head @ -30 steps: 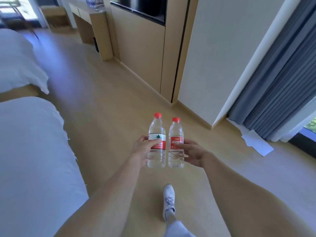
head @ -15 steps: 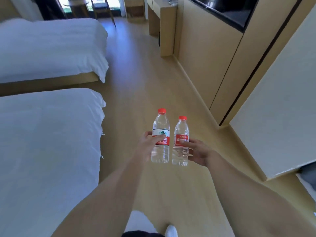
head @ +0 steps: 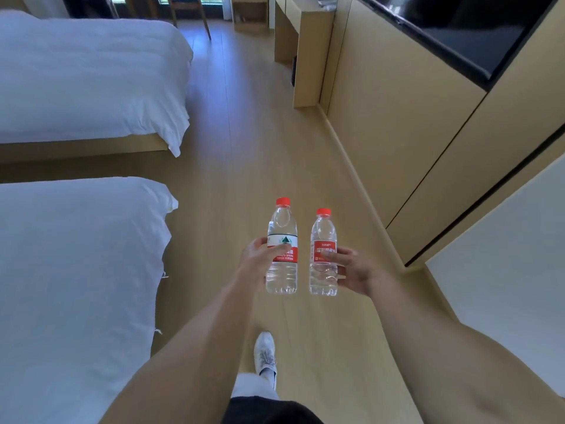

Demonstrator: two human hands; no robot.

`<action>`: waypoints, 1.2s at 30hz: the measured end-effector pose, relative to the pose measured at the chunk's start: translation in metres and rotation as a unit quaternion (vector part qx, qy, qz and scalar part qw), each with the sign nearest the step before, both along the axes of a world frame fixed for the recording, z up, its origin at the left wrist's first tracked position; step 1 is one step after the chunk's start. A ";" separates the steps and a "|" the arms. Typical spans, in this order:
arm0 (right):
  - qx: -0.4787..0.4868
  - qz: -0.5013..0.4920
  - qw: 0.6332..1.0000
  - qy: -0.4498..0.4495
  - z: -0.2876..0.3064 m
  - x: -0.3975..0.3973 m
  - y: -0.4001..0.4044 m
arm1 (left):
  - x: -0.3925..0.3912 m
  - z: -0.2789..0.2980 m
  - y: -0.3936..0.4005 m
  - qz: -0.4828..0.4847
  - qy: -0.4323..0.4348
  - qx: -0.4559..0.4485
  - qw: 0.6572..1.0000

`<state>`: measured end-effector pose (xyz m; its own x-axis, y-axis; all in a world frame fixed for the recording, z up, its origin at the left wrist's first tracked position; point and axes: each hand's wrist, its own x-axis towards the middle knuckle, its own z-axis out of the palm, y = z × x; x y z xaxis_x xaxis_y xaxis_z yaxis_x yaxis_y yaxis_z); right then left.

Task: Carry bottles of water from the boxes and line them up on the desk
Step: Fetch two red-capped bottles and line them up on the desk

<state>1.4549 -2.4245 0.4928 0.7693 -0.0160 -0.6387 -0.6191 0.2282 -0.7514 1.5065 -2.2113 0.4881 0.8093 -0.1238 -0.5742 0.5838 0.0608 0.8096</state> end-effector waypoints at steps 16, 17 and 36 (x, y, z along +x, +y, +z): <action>0.008 0.015 1.000 -0.022 0.023 0.333 -0.014 | 0.323 0.027 -0.005 -0.027 0.002 0.016 1.000; 0.010 0.020 0.999 -0.023 0.021 0.353 -0.016 | 0.341 0.026 -0.006 -0.022 0.002 0.018 1.000; 0.014 0.138 0.990 -0.017 0.014 0.757 -0.039 | 0.698 0.035 -0.029 0.063 -0.002 0.036 0.997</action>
<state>2.2120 -2.4634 0.5070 0.7634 0.2157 -0.6088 -0.6345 0.0742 -0.7693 2.2043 -2.2399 0.5229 0.8186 0.0202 -0.5740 0.5713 0.0743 0.8174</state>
